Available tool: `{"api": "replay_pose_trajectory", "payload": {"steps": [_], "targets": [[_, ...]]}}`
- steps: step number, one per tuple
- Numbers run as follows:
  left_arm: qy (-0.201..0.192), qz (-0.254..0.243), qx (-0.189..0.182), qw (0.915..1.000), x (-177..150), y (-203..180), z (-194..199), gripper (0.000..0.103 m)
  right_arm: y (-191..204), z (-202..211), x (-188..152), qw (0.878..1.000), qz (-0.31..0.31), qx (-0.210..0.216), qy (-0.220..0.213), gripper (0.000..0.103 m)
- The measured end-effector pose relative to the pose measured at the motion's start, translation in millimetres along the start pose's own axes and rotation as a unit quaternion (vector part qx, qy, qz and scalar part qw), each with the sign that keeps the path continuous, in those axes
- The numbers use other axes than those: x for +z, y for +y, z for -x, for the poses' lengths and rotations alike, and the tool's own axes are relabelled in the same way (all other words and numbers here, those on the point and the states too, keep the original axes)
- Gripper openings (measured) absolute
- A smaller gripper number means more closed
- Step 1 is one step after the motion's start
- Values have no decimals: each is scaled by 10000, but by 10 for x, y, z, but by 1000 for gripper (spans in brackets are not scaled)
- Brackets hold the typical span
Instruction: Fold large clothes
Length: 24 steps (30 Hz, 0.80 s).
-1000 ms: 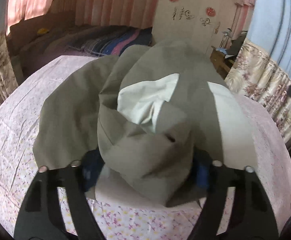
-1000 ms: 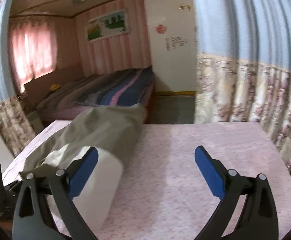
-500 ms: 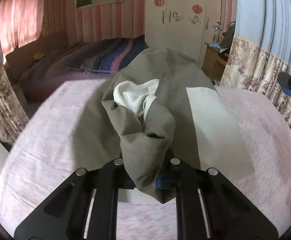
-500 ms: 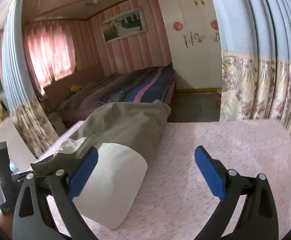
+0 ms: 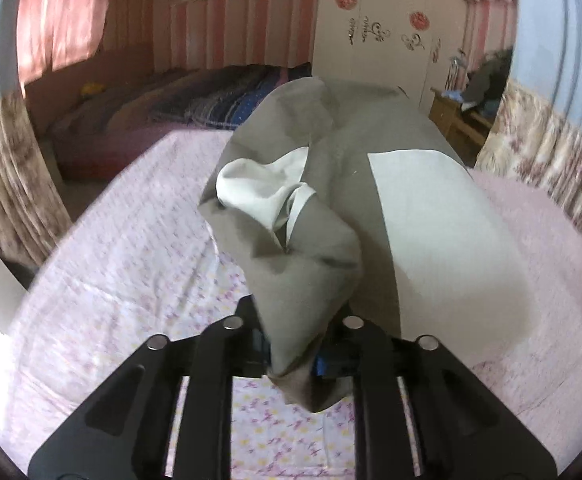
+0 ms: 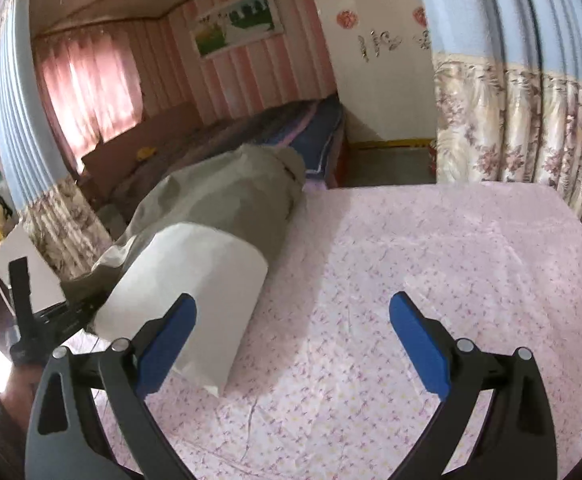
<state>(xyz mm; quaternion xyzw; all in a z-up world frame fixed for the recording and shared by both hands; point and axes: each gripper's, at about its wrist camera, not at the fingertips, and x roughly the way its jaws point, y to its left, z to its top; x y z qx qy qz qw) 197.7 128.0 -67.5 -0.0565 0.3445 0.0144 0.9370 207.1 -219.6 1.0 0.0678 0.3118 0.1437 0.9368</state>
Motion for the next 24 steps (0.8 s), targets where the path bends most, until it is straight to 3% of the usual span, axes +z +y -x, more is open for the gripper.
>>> {"api": "replay_pose_trajectory", "payload": {"steps": [2,4,5,10,13,15,20,24], "targets": [[28,198,-53,9998,-17,96,-73,40,69,-21,18,9999,126,-38,-32,97],[87,433,-52,9990,-24,212,-61,69,160,-44,30,9998,136,-68,-114,98],[111,539,-44,9985,1,283,-12,73,198,-78,42,9998,120,-100,-116,99],[-158,560,349,9977,407,445,496,83,527,-304,138,9994,212,-195,-169,100],[-527,270,447,9972,802,315,798,96,704,-352,339,9988,22,-274,-414,100],[-649,152,361,9971,1067,169,818,96,819,-405,556,9977,-150,-349,-558,100],[-562,15,91,9984,1502,-133,352,98,1087,-686,1060,9956,-248,-670,-613,101],[-310,107,94,9994,1573,-158,-258,98,1154,-1078,1217,9948,-506,-756,-454,101]]}}
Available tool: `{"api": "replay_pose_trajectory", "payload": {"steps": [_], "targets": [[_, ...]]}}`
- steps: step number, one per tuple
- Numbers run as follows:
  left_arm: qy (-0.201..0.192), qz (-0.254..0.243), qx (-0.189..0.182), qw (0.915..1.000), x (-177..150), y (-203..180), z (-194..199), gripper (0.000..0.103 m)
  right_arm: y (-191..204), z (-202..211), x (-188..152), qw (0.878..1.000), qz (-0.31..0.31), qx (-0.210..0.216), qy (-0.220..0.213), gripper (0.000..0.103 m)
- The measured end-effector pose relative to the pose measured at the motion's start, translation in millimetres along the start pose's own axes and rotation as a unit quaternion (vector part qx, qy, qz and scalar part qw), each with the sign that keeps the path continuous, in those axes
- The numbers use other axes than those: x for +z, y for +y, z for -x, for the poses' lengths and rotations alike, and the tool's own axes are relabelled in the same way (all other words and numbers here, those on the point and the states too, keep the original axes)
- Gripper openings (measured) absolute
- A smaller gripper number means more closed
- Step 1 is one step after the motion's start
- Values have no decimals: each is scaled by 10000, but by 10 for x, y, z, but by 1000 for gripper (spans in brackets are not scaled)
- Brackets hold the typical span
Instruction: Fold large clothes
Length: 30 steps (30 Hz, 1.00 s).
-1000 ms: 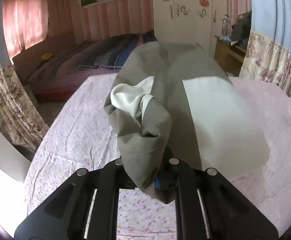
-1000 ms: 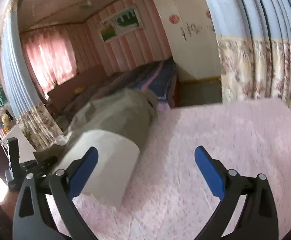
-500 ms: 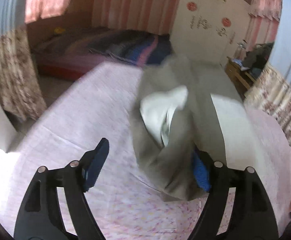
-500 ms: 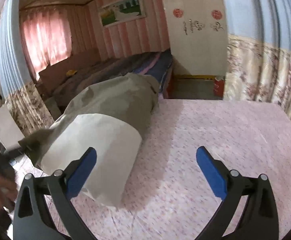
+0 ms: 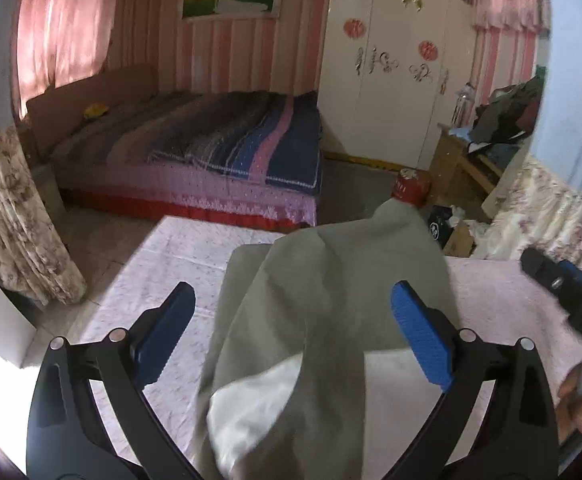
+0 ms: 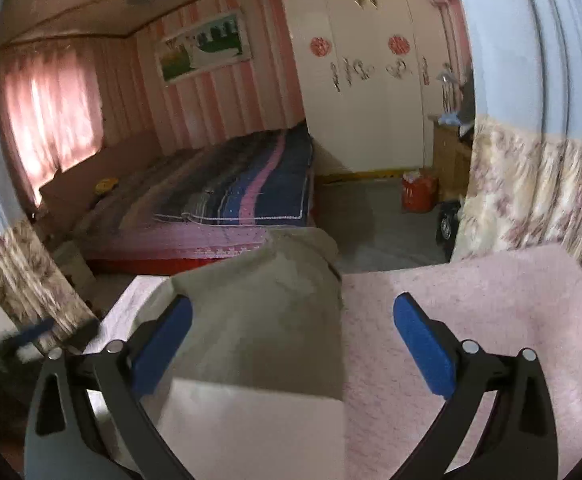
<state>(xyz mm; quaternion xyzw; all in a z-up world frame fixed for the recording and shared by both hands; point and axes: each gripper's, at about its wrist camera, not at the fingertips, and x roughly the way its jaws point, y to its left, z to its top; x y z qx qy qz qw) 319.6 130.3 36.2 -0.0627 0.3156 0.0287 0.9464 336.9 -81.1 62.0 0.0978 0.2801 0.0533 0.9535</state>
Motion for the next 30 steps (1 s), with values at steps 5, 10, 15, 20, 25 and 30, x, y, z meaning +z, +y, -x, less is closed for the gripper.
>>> {"api": "replay_pose_trajectory", "payload": {"steps": [5,10,15,20,25,30], "targets": [[337,451,128,9983,-131,289,-615,100,106,-647,-150,9986,37,-344,411,101],[936,667,138,9933,-370,525,-1113,100,106,-1311,-477,9904,433,-881,973,101],[1085,612,-39,9922,-618,593,-1374,100,76,-1560,-669,9893,344,-941,1057,101],[1410,637,-59,9879,-641,617,-1547,100,-7,-1758,-699,9848,142,-785,1543,102],[1294,555,113,9900,-625,563,-1550,100,-15,-1730,-709,9857,117,-762,1496,102],[925,35,-205,9955,-602,457,-1248,99,-92,-1360,-625,9882,14,-217,1514,101]]}}
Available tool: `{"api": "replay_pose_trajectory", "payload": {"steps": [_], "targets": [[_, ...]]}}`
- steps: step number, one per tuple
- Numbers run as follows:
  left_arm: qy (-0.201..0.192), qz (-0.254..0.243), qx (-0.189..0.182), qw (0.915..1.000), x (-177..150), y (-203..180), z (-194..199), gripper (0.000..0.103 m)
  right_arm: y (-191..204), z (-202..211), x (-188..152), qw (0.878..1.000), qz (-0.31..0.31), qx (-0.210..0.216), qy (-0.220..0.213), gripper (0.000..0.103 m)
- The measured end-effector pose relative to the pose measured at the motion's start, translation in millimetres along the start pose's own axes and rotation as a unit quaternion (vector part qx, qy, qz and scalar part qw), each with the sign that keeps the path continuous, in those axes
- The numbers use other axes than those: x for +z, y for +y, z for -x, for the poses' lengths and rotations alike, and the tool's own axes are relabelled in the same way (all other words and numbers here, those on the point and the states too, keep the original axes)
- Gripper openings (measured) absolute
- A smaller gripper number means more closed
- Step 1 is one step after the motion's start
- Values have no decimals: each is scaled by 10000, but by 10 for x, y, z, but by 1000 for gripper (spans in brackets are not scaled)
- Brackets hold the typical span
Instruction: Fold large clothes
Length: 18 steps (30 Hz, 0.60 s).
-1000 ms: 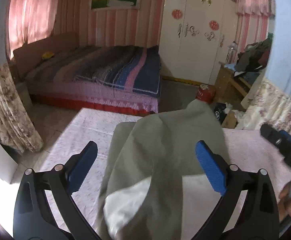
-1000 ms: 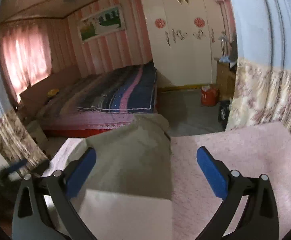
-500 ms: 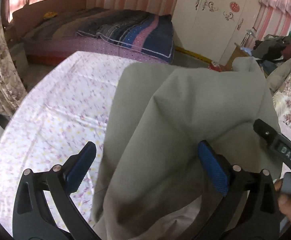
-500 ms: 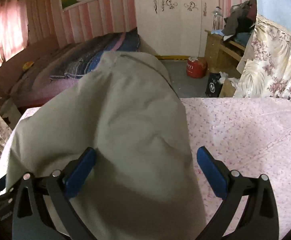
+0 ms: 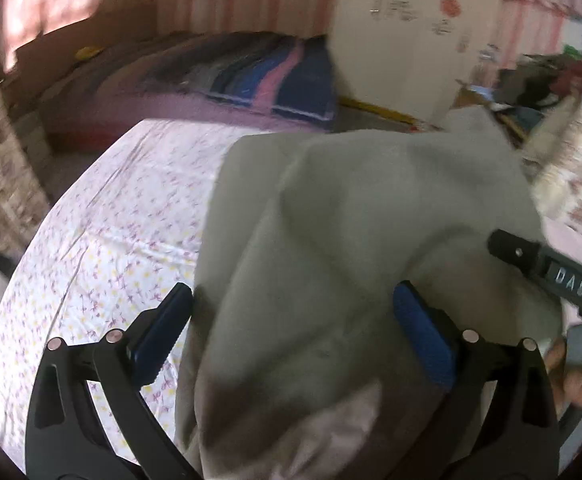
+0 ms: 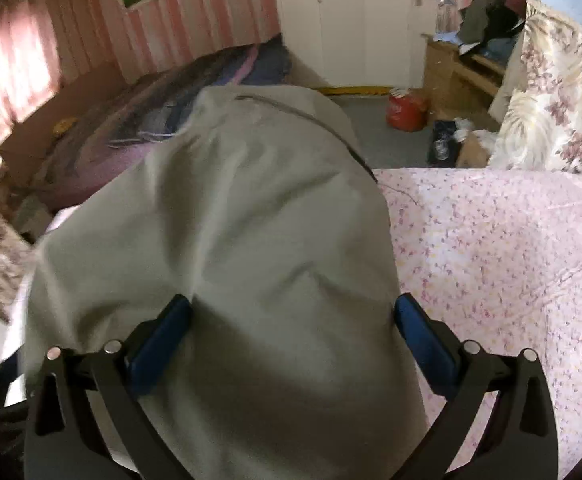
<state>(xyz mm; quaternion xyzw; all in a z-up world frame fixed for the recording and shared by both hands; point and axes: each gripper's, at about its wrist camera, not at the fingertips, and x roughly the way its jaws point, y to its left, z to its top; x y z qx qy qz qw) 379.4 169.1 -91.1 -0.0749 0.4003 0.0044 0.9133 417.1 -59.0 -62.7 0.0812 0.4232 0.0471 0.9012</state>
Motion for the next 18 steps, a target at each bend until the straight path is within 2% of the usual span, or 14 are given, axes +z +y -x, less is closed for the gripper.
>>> {"api": "replay_pose_trajectory", "payload": {"steps": [3,5,7,10,13,16,18], "targets": [[-34,-238,-191,9995,-50,17,353,100,-71,582,-161,9977,437,167,-496,101],[-342,-255,-302,9986,-149,46,712,100,-128,829,-324,9947,709,33,-741,101],[-452,-136,-349,9983,-272,93,924,100,-242,1047,-569,9923,769,-87,-962,101],[-542,214,-611,9964,-481,188,1130,100,-361,1242,-873,9921,743,36,-1010,101],[-747,33,-378,9965,-714,118,1175,100,-451,1295,-1034,9919,783,119,-993,101],[-734,-304,-100,9968,-900,-18,1125,100,-550,1303,-1113,9926,722,101,-970,101],[-760,-528,-109,9957,-1002,-97,1109,100,-614,1312,-1153,9938,651,169,-883,101]]}}
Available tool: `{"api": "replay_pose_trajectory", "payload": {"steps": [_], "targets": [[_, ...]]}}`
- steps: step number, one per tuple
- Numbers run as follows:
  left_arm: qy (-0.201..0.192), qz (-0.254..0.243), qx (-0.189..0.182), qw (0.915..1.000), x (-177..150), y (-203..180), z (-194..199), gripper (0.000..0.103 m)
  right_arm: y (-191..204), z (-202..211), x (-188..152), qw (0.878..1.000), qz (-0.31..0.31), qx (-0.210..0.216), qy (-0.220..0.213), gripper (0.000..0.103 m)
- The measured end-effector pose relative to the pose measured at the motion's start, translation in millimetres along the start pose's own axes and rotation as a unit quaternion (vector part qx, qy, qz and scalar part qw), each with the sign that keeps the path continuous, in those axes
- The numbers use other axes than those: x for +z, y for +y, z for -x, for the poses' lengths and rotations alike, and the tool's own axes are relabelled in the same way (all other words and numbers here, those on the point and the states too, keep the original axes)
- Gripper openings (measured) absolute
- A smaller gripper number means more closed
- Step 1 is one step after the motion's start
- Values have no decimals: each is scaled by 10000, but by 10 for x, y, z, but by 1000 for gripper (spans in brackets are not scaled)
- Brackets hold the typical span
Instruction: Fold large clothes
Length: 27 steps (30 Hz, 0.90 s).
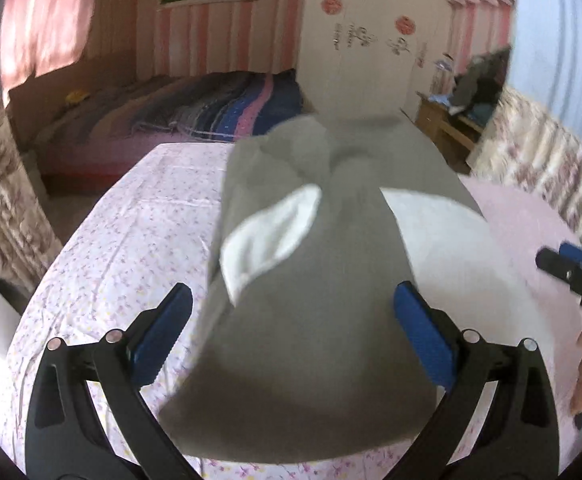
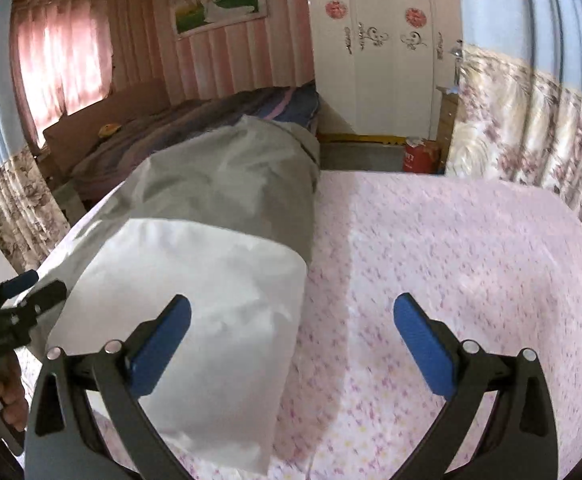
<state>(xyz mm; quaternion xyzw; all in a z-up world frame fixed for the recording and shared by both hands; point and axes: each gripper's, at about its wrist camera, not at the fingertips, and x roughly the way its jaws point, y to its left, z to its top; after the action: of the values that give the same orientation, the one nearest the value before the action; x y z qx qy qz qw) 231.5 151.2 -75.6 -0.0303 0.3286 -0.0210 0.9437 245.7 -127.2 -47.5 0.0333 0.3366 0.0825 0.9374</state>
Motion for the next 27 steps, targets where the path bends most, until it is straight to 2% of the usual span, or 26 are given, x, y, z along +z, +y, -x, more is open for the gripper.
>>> {"api": "replay_pose_trajectory", "payload": {"steps": [4,5,8,10,12,14,16,20,25,27], "targets": [[-26,-25,-129,9999,-1,13,46,99,-33,-59,16,9999,-46,75,91,101],[-146,-27,-162,9998,66,54,105,99,-25,-74,58,9999,-63,127,90,101],[-367,-88,72,9993,349,181,194,100,74,-153,168,9998,99,119,84,101],[-90,-154,22,9998,539,244,76,99,132,-239,243,9997,125,129,154,101],[54,-267,136,9995,625,275,-83,99,185,-363,293,9994,207,65,282,101],[292,-225,40,9993,638,315,-242,97,196,-485,309,9986,233,70,473,101],[582,-82,-171,9981,587,369,-396,96,187,-601,302,9973,320,57,663,101],[877,47,-278,9958,402,317,-640,96,149,-780,272,9955,205,224,899,101],[1153,596,-588,9898,285,418,-873,100,188,-957,320,9936,174,295,1073,101],[1198,618,-701,9884,279,438,-912,100,154,-1036,360,9917,116,452,1194,101]]}}
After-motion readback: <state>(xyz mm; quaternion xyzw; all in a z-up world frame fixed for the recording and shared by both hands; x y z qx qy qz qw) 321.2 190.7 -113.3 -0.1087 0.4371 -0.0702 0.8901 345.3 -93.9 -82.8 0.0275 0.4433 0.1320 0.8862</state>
